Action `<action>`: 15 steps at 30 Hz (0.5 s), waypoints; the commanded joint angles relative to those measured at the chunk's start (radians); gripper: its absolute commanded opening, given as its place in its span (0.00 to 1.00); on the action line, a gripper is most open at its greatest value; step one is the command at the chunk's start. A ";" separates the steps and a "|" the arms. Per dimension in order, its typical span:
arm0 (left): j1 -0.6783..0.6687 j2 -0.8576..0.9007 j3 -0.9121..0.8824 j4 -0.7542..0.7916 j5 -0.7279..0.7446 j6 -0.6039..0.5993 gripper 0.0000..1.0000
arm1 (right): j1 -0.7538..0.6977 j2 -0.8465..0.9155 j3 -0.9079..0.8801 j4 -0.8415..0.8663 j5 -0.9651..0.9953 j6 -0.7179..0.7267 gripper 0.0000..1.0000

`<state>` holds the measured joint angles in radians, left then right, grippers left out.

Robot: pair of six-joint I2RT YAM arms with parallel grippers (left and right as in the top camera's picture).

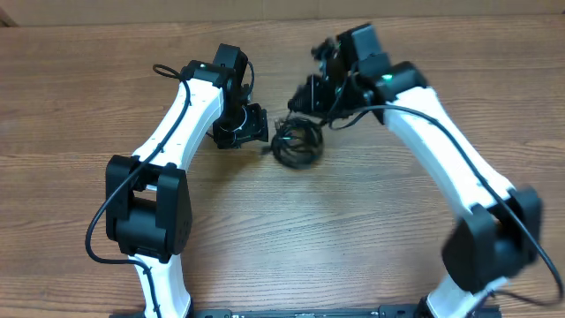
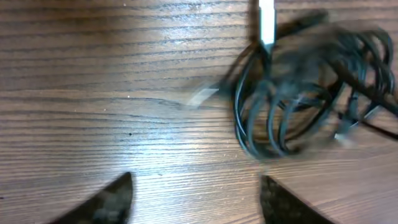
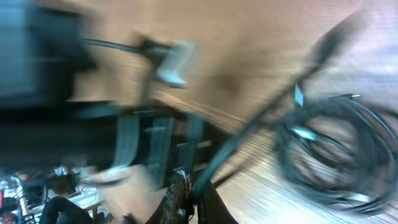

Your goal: Untangle cables

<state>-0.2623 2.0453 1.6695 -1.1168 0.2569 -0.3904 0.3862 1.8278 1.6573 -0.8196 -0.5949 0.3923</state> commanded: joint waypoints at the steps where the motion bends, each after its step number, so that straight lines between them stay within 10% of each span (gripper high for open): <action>1: -0.006 0.010 0.014 0.003 -0.001 -0.006 0.49 | 0.000 -0.105 0.028 0.018 -0.095 0.018 0.04; 5: -0.006 0.010 0.014 0.001 -0.001 -0.007 0.40 | -0.002 -0.175 0.029 0.039 -0.104 0.084 0.04; 11: -0.006 0.010 0.014 -0.008 -0.001 -0.006 0.91 | -0.002 -0.265 0.029 0.110 -0.156 0.164 0.04; 15: -0.006 0.010 0.014 -0.010 -0.002 -0.007 1.00 | -0.005 -0.315 0.031 0.222 -0.241 0.246 0.04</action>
<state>-0.2623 2.0453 1.6695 -1.1255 0.2569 -0.3939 0.3859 1.5864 1.6623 -0.6544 -0.7414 0.5545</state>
